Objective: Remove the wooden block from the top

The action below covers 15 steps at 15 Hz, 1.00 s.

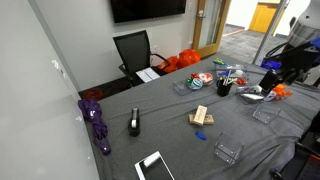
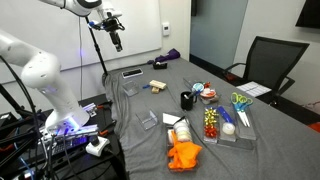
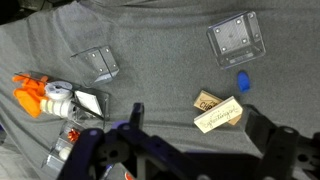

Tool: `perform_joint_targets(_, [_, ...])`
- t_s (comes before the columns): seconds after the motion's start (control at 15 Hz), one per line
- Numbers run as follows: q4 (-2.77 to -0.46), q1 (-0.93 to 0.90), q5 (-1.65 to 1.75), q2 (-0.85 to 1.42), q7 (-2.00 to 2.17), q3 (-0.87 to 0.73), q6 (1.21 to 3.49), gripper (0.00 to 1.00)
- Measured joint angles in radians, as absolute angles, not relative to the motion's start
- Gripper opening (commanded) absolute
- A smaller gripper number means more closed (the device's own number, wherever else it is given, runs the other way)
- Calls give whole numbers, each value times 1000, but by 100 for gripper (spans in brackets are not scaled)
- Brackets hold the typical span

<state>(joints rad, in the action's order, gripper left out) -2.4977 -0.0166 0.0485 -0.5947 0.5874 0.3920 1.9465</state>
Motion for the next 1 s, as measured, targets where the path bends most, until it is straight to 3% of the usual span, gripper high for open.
perform_joint_targets(0.47, [-2489,-21,41,-543,806,387,1949,100])
perform_joint_targets(1.0, [-2387,-23,-40,-268,1073,329,2136,100])
